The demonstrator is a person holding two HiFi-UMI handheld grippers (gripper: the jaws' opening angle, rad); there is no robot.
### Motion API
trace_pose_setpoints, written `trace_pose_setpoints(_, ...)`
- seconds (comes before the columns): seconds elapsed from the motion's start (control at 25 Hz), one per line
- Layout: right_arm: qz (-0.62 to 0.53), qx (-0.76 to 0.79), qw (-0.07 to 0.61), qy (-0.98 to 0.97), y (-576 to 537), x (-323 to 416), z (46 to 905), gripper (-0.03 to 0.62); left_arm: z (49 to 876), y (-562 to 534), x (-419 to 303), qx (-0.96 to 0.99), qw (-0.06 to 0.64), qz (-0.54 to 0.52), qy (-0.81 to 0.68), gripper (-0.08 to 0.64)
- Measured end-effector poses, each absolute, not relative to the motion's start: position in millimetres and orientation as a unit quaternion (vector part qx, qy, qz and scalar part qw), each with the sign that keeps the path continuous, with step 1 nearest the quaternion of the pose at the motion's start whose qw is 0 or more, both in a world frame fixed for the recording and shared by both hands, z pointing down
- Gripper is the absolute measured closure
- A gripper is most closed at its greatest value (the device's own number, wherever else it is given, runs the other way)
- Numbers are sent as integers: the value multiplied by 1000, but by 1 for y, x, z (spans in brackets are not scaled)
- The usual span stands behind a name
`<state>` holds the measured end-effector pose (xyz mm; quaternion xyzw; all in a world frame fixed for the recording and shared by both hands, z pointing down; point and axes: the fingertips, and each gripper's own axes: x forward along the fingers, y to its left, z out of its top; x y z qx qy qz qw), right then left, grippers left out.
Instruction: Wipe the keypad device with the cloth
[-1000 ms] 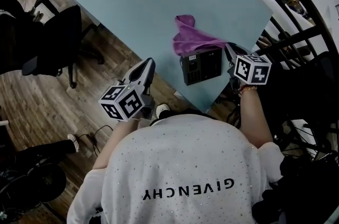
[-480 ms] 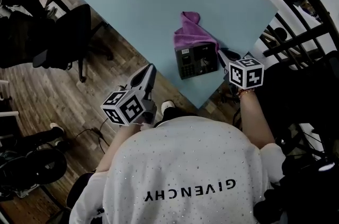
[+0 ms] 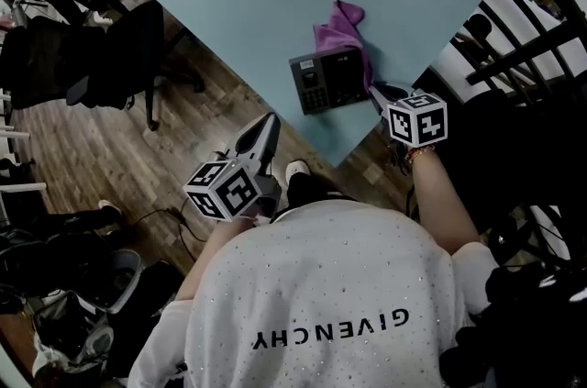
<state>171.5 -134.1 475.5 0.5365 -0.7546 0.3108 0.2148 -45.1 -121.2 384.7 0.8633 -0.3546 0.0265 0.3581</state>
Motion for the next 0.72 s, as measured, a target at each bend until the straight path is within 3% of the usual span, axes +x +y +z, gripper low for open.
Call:
trace_pose_setpoints(0.56, 347, 499, 240, -757, -74, 158, 512, 561, 391, -57, -50, 847, 370, 23, -382, 560)
trace_pose_setpoints(0.72, 358, 428, 264, -787, -44, 135, 505, 561, 388, -51, -51, 846, 371, 21, -383, 559)
